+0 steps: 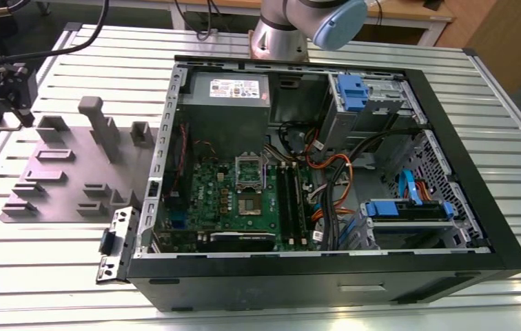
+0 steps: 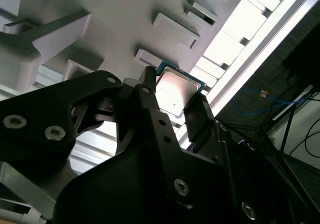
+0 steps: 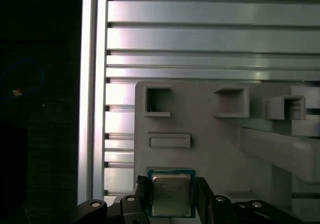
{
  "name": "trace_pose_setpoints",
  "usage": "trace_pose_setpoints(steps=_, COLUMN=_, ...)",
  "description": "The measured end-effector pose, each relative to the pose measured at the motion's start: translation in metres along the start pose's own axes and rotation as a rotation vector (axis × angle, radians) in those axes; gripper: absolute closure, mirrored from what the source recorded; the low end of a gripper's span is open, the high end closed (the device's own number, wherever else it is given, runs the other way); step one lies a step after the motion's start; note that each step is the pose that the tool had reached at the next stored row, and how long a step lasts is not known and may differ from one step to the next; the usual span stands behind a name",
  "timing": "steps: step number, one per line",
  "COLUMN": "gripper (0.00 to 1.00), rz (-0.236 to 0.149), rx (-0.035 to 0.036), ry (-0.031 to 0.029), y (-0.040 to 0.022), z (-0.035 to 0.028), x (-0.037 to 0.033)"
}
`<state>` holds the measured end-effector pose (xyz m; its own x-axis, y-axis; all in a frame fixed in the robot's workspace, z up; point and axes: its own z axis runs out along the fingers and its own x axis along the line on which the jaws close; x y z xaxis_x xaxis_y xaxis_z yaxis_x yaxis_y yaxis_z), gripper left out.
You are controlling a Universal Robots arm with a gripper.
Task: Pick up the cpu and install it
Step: 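Pick up the cpu and move it towards the insertion slot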
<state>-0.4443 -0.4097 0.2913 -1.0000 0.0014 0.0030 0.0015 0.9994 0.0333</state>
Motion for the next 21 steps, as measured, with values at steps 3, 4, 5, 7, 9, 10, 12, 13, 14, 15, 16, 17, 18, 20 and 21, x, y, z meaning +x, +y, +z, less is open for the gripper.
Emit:
trace_pose_setpoints(steps=3, gripper=0.53, rz=0.000, rx=0.0000, ry=0.0000, y=0.0000, z=-0.0006, x=0.0000)
trace_pose_setpoints(steps=4, gripper=0.53, rz=0.000, rx=0.0000, ry=0.0000, y=0.0000, z=-0.0008, x=0.0000)
trace_pose_setpoints(steps=5, gripper=0.53, rz=0.000, rx=0.0000, ry=0.0000, y=0.0001, z=-0.0011, x=0.0000)
trace_pose_setpoints(steps=7, gripper=0.53, rz=0.000, rx=0.0000, ry=0.0000, y=0.0000, z=-0.0012, x=0.0000)
trace_pose_setpoints(steps=9, gripper=0.53, rz=0.000, rx=0.0000, ry=0.0000, y=0.0001, z=-0.0016, x=0.0000)
trace_pose_setpoints(steps=10, gripper=0.53, rz=0.000, rx=0.0000, ry=0.0000, y=0.0001, z=-0.0016, x=0.0000)
trace_pose_setpoints(steps=12, gripper=0.53, rz=0.000, rx=0.0000, ry=0.0000, y=0.0000, z=-0.0017, x=0.0000)
trace_pose_setpoints(steps=13, gripper=0.53, rz=0.000, rx=0.0001, ry=0.0000, y=0.0001, z=-0.0018, x=0.0000)
trace_pose_setpoints(steps=14, gripper=0.53, rz=0.000, rx=0.0000, ry=0.0000, y=0.0001, z=-0.0018, x=0.0000)
trace_pose_setpoints(steps=15, gripper=0.53, rz=0.000, rx=0.0000, ry=0.0000, y=0.0000, z=-0.0018, x=0.0000)
trace_pose_setpoints(steps=16, gripper=0.53, rz=0.000, rx=0.0000, ry=0.0000, y=0.0001, z=-0.0017, x=0.0000)
trace_pose_setpoints(steps=17, gripper=0.53, rz=0.000, rx=0.0001, ry=0.0001, y=0.0001, z=-0.0023, x=0.0000)
trace_pose_setpoints(steps=18, gripper=0.53, rz=0.000, rx=0.0000, ry=0.0000, y=0.0001, z=-0.0028, x=0.0000)
trace_pose_setpoints(steps=20, gripper=0.53, rz=0.000, rx=0.0001, ry=0.0000, y=0.0001, z=-0.0028, x=0.0000)
trace_pose_setpoints(steps=21, gripper=0.53, rz=0.000, rx=0.0000, ry=0.0000, y=0.0001, z=-0.0028, x=0.0000)
